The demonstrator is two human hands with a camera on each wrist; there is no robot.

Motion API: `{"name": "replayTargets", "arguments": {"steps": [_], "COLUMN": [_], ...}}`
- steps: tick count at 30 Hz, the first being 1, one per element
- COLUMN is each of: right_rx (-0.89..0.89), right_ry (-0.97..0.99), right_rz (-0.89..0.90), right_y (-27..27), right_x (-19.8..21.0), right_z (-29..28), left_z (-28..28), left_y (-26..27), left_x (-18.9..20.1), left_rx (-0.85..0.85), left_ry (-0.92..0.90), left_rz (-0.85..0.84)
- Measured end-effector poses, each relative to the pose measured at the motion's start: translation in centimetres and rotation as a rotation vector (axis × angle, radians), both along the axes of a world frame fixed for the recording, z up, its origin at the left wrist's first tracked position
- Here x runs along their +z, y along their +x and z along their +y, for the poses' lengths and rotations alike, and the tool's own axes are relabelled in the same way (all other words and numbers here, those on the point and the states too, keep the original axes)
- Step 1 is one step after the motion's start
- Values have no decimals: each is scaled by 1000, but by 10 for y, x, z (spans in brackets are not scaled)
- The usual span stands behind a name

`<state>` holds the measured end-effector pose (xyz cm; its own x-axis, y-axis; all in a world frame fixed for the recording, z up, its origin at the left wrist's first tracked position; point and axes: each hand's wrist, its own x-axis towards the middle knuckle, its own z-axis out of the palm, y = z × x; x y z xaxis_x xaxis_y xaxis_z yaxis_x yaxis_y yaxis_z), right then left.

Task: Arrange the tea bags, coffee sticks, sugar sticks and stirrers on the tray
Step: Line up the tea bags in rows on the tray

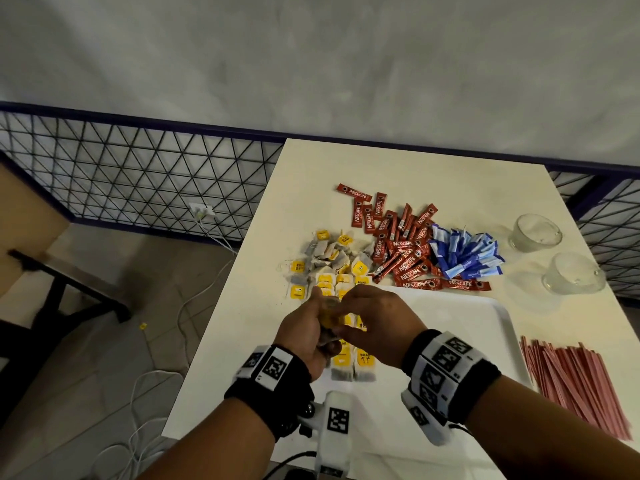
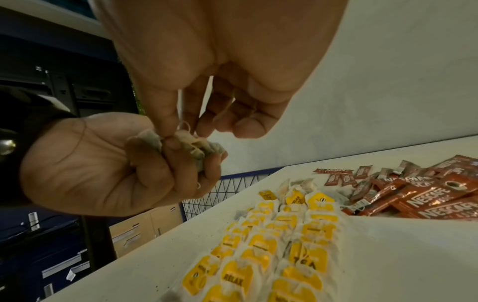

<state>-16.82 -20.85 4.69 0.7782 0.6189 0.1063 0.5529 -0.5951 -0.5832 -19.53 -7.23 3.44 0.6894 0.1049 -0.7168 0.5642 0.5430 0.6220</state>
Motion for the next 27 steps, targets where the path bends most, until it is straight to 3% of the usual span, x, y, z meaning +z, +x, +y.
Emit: {"name": "replayTargets", "arguments": {"steps": [12,19,22,25,27], "right_rx": [-32,-357,-424,-459,-455], "right_ry": [-21,105,74,95,138], "right_rz": [-51,57,136,180,212], "right_y": [5,14,18,18,15], "right_x": [8,18,25,30,32], "right_z": [3,0,-3,1,8], "left_z": [0,6,11,8,4], "left_y": [3,0,-1,-1,-1], "left_x": [5,-6,-7,6,16], "left_rx": [-41,-4,12,-254,-341], "left_ry": [-1,2,287,886,1140], "left_rz": [-8,6,-165,-387,-533]}}
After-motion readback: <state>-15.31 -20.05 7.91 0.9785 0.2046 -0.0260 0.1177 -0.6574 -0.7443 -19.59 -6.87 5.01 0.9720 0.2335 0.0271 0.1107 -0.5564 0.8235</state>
